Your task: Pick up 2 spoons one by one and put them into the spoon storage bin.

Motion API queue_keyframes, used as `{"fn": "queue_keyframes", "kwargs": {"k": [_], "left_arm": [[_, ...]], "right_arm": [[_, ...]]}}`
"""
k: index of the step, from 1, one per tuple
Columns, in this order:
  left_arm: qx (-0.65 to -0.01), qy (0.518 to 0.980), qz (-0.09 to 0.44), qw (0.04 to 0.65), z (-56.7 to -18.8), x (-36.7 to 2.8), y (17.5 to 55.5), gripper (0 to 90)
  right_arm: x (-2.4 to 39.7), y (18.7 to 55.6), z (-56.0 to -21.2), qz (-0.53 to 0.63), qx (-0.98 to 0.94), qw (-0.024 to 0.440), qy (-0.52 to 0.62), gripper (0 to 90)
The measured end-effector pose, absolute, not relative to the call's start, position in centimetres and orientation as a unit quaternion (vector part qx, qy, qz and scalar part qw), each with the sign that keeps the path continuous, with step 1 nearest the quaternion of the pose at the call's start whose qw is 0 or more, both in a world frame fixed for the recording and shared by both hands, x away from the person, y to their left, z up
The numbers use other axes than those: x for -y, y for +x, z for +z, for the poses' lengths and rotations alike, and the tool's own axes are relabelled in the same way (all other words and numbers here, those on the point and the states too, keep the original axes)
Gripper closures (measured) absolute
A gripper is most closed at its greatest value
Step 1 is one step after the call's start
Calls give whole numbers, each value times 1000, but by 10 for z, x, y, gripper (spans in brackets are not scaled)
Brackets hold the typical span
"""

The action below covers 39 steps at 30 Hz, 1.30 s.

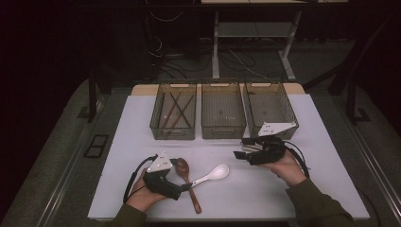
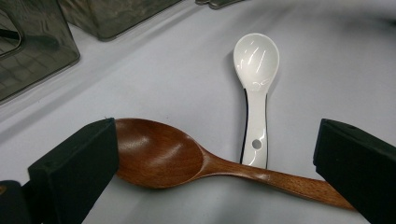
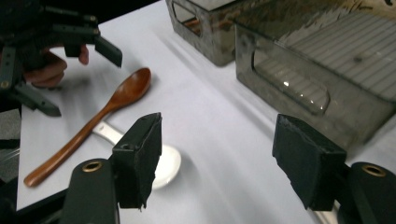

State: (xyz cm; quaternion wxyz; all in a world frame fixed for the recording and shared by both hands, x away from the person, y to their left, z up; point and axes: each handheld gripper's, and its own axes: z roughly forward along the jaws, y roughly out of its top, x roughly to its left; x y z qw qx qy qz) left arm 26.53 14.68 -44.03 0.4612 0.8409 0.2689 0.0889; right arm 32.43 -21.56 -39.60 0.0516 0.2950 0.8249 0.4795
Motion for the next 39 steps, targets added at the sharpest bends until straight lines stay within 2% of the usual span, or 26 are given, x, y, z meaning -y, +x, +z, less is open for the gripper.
{"fn": "queue_keyframes", "kwargs": {"k": [9,39], "left_arm": [[-270,842,93,458,-440,-147,266,0],[-265,846,92,454,-441,-147,265,0]], "right_arm": [[221,314,-410,464,-832,41,301,346],[166,317,-438,413,-872,6,261,418]]}}
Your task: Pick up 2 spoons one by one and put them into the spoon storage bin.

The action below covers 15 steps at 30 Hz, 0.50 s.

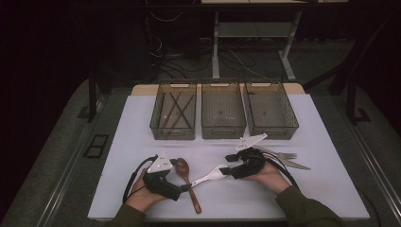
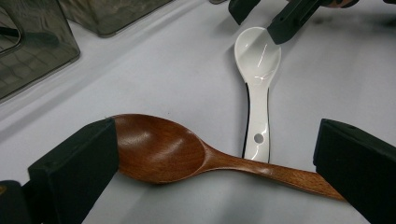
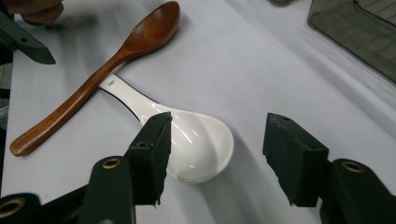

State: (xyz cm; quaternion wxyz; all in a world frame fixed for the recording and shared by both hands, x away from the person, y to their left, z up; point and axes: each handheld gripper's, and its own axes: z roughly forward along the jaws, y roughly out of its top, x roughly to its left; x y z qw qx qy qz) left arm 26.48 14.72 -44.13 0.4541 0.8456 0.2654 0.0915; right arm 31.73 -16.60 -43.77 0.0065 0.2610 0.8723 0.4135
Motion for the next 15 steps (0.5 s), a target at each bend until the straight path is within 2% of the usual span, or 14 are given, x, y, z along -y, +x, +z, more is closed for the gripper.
{"fn": "queue_keyframes", "kwargs": {"k": [15], "left_arm": [[-264,846,90,454,-441,-147,265,0]], "right_arm": [[157,316,-448,386,-889,9,247,459]]}}
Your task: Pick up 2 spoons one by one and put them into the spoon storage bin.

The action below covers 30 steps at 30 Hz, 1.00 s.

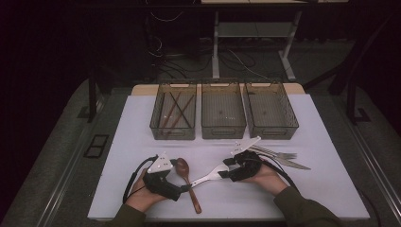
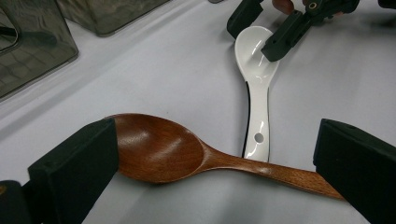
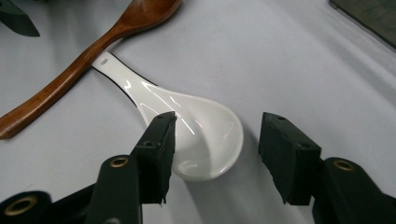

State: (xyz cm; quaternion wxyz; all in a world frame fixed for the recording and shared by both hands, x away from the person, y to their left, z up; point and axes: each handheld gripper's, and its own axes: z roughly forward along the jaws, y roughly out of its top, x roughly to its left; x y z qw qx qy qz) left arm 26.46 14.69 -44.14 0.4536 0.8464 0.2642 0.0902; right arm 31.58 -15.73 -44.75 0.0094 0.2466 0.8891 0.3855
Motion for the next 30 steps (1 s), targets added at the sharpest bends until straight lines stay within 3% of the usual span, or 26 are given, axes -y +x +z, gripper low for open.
{"fn": "queue_keyframes", "kwargs": {"k": [7,18,30], "left_arm": [[-262,848,88,452,-442,-147,264,0],[-263,848,87,452,-442,-146,264,0],[-263,849,87,451,-443,-146,265,0]], "right_arm": [[158,316,-448,381,-893,5,241,501],[158,312,-447,374,-902,-14,213,689],[166,311,-446,372,-905,-32,205,748]]}}
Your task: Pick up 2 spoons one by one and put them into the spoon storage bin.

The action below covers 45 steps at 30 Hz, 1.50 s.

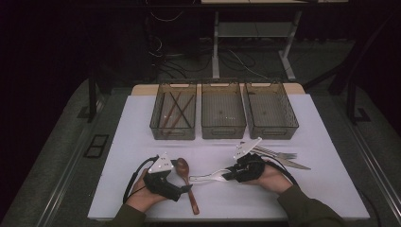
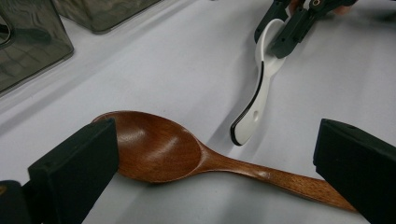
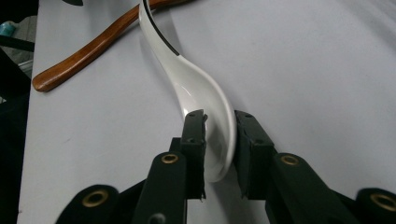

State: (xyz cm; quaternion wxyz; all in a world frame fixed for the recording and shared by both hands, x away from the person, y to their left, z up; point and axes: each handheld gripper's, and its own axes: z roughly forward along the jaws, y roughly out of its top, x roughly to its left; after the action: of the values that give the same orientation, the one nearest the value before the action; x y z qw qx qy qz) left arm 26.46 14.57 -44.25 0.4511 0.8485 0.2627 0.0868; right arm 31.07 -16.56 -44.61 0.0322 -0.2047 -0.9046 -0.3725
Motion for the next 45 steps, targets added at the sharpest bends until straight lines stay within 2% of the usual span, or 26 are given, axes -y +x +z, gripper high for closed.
{"fn": "queue_keyframes", "kwargs": {"k": [6,13,27,30,41,45], "left_arm": [[-262,849,87,451,-442,-146,265,0],[-262,849,87,451,-442,-146,265,0],[-263,848,88,452,-442,-147,264,0],[-263,848,88,452,-442,-147,264,0],[-263,848,88,452,-442,-147,264,0],[-263,848,88,452,-442,-147,265,0]], "right_arm": [[167,308,-443,-372,910,20,-182,811],[167,307,-443,-368,914,8,-172,813],[165,305,-442,-376,907,11,-191,823],[167,307,-441,-375,907,-1,-192,824],[174,311,-437,-393,893,7,-220,826],[177,312,-434,-401,888,-8,-227,825]]}}
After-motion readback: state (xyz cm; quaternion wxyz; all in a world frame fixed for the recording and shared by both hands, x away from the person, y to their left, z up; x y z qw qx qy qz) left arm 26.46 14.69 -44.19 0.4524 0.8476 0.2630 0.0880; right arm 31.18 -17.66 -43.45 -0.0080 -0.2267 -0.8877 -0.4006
